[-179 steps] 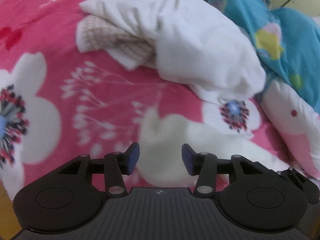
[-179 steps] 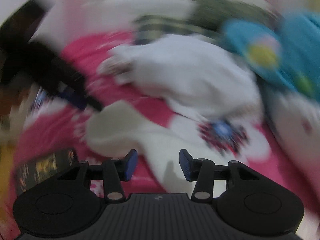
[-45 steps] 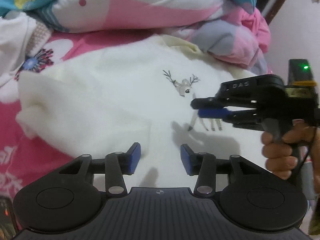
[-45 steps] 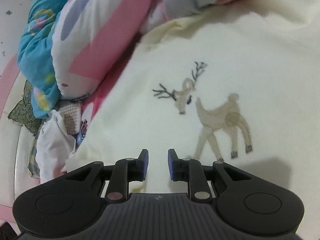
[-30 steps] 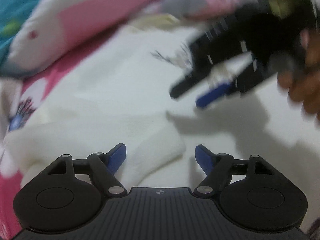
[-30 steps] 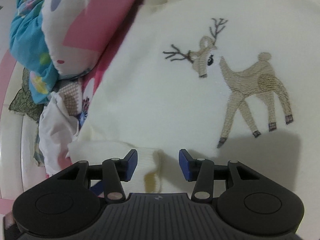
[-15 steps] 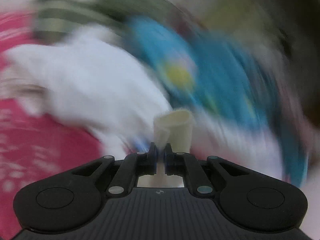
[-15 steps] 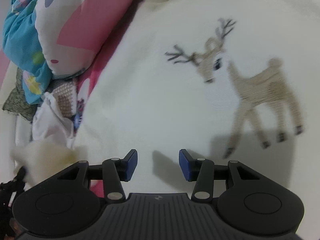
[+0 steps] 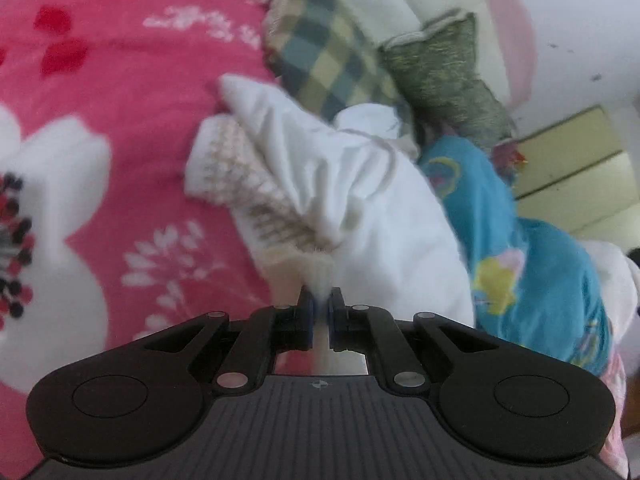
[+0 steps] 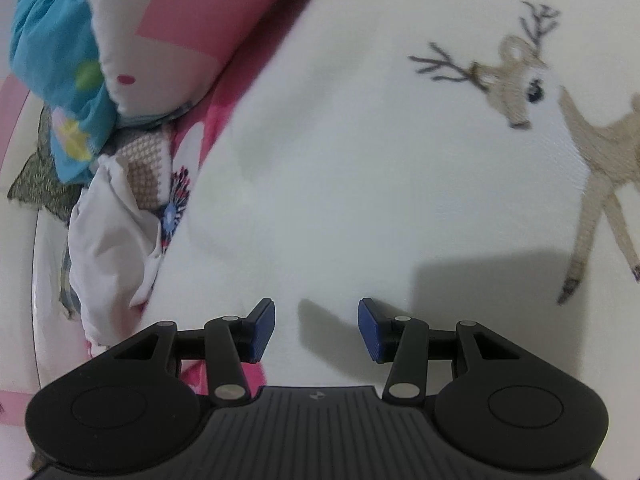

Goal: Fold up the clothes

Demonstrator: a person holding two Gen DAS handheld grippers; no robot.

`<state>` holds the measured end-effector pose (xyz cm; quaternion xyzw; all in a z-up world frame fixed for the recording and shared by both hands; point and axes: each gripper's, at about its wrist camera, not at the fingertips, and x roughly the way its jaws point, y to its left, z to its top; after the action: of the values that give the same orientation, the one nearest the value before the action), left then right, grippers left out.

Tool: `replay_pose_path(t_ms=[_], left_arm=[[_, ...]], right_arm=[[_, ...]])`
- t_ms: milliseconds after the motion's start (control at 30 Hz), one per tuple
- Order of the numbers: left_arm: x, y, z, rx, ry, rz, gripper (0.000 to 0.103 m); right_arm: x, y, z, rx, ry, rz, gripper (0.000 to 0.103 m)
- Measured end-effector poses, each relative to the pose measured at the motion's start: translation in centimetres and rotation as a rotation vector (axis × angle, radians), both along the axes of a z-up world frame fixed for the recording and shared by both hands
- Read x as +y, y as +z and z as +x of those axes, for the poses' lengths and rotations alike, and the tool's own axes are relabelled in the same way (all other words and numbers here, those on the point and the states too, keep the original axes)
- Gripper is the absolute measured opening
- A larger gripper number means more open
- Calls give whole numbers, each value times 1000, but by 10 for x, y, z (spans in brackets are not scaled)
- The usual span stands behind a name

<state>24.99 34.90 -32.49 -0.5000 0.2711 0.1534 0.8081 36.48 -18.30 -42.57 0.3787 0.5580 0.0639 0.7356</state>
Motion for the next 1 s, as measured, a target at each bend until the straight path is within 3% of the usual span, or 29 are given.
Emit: replay_pose_path(t_ms=[67, 167, 267, 367, 433, 533, 667, 800, 867, 967, 1000], left_arm=[[3, -15, 2, 70, -24, 40, 5], [7, -64, 0, 266, -60, 17, 10], [19, -73, -12, 237, -10, -33, 13], [30, -58, -25, 221, 103, 5, 27], [37, -49, -31, 214, 148, 12, 27], [22, -24, -17, 193, 29, 123, 27], [-32, -6, 18, 146, -308, 315, 30], [-79, -30, 44, 253, -589, 460, 30], [-90, -48, 45, 339, -644, 550, 30], [-87, -51, 34, 334, -660, 586, 30], [-83, -51, 32, 342, -653, 587, 30]], right_arm=[[4, -2, 2, 4, -3, -1, 49], [10, -3, 2, 3, -10, -7, 49], [14, -2, 2, -4, -2, -18, 49], [15, 4, 4, -22, 26, -39, 49], [17, 11, 6, -49, 45, -66, 49], [32, 30, 9, -147, 122, -140, 48], [90, 52, 21, -316, 342, -284, 43], [154, 51, 40, -445, 538, -388, 40], [178, 39, 47, -456, 625, -418, 40], [206, 11, 50, -389, 771, -434, 40], [210, 9, 44, -408, 807, -464, 41]])
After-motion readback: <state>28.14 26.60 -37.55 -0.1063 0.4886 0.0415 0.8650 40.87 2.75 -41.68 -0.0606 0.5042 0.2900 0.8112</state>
